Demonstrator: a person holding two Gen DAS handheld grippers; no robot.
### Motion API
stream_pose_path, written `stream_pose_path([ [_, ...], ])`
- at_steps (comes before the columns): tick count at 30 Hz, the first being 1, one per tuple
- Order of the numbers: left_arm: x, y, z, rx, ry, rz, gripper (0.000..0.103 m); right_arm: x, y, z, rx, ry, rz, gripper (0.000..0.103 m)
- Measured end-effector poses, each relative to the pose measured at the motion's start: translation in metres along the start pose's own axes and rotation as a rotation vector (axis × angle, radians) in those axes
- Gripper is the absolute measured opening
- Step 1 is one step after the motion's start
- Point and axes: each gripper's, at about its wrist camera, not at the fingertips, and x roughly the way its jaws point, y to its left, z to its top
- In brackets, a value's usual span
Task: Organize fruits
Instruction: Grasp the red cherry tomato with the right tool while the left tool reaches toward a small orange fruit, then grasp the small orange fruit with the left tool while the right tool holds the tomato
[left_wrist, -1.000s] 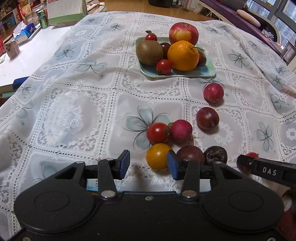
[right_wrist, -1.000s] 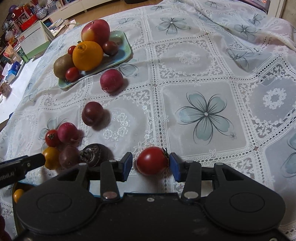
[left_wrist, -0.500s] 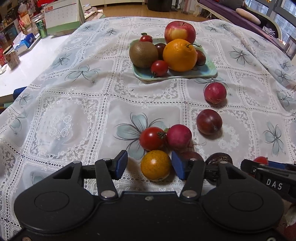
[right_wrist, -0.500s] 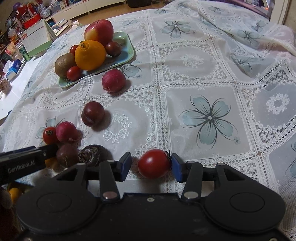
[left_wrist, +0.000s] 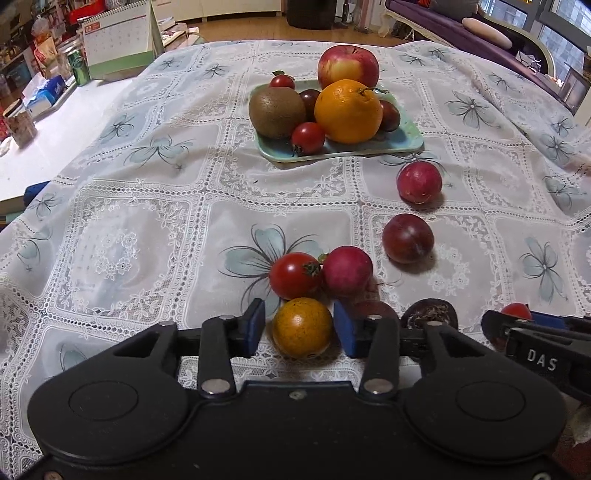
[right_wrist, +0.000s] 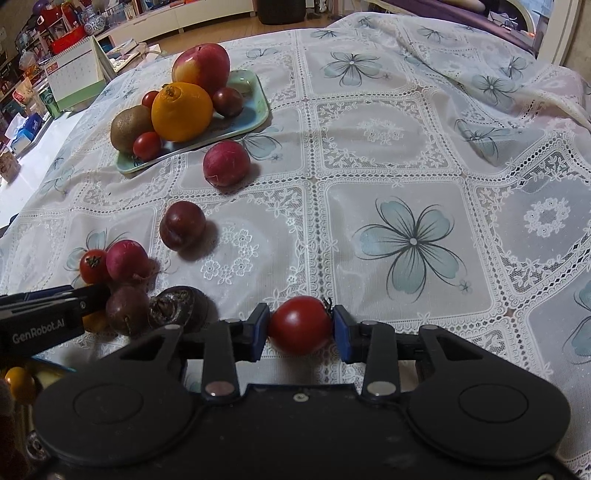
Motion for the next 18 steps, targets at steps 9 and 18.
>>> stream_pose_path([
  [9, 0.009, 0.000, -0.001, 0.019, -0.028, 0.063, 0.067, 0.000, 0.000, -0.001, 0.002, -0.002, 0.004, 0.041],
  [18, 0.012, -0.010, -0.008, 0.084, -0.043, 0.090, 0.054, -0.001, 0.002, -0.002, -0.010, -0.010, -0.001, 0.039],
])
